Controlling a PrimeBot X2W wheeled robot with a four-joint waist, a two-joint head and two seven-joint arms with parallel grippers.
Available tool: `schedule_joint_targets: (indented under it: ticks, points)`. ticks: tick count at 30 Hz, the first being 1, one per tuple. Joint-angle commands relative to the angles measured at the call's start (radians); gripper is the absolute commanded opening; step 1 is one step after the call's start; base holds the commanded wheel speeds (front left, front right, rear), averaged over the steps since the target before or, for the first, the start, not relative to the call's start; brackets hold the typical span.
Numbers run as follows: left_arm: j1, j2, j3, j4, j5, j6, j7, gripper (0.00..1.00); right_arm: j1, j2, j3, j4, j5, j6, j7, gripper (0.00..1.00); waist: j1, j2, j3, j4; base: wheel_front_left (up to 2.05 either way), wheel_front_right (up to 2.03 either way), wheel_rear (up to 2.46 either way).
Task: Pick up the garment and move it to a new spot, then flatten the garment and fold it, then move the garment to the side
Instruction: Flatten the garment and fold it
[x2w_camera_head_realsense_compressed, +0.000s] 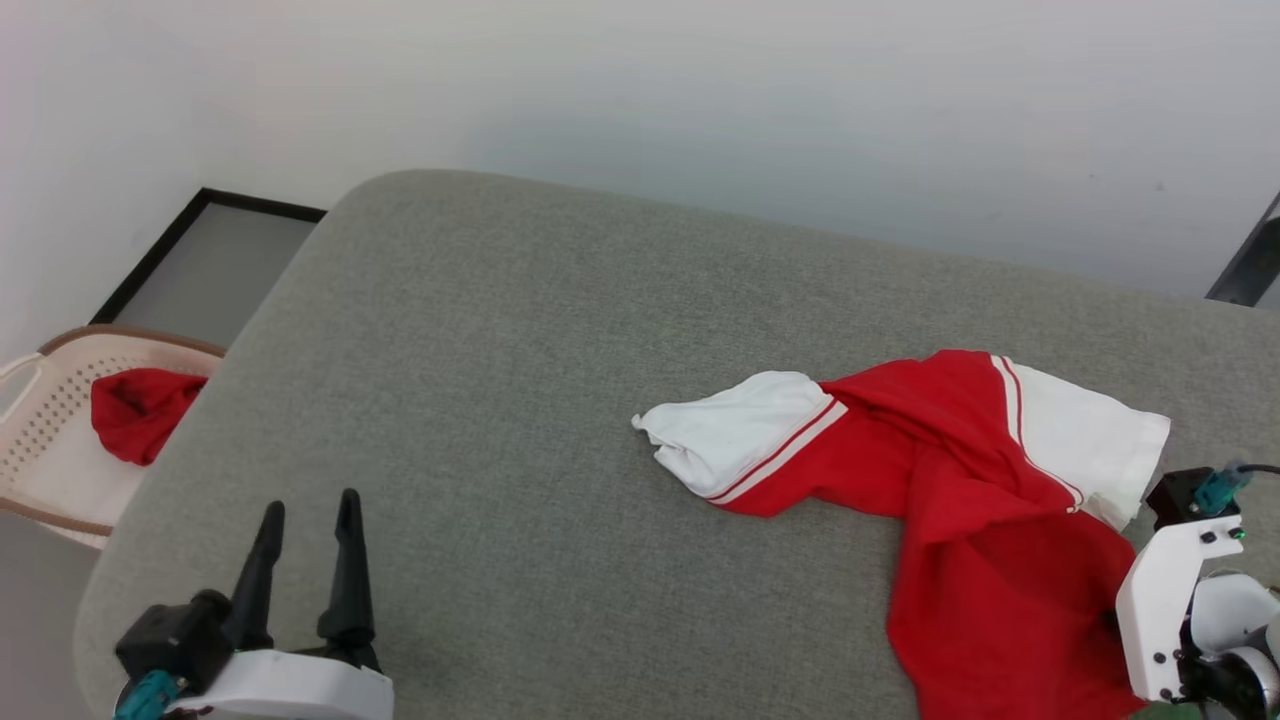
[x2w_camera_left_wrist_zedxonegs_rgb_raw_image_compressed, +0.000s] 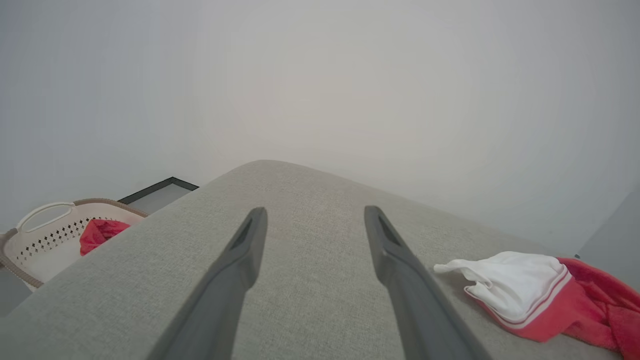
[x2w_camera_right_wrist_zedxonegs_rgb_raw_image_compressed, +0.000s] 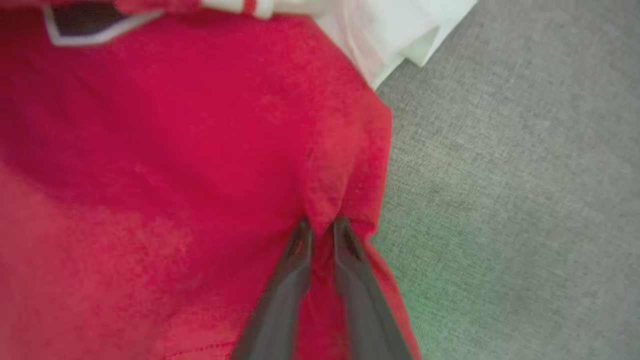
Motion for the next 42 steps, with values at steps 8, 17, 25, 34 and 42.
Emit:
schedule_joint_targets:
  ticks: [8, 17, 25, 34, 42]
  points:
    - [0.012, -0.023, 0.038, 0.004, 0.017, -0.015, 0.0, 1.0, 0.046, -0.053, -0.006, -0.015, 0.064, -0.001, 0.028, 0.0, 0.0, 0.0, -0.007, -0.025, 0.0, 0.0, 0.0]
    - [0.021, -0.031, 0.048, 0.002, 0.024, -0.015, 0.0, 1.0, 0.236, -0.147, -0.055, -0.19, 0.192, -0.001, 0.147, 0.0, 0.0, 0.0, -0.018, -0.083, 0.0, 0.0, 0.0]
    - [0.02, -0.017, 0.042, -0.005, 0.009, -0.016, 0.0, 1.0, 0.428, -0.133, -0.188, -0.354, 0.204, -0.001, 0.21, 0.0, 0.0, 0.0, -0.017, -0.142, 0.0, 0.0, 0.0]
    - [-0.007, -0.001, 0.011, 0.02, 0.002, -0.016, 0.0, 1.0, 0.417, -0.015, -0.241, -0.403, 0.074, 0.0, 0.083, 1.0, 0.0, 0.0, -0.008, -0.208, 0.0, 0.0, 0.0]
    - [-0.032, 0.042, -0.029, 0.077, -0.035, -0.016, 0.008, 1.0, 0.392, -0.006, -0.233, -0.45, -0.026, 0.0, -0.172, 1.0, 0.0, 0.0, -0.019, -0.27, 0.0, 0.0, 0.0]
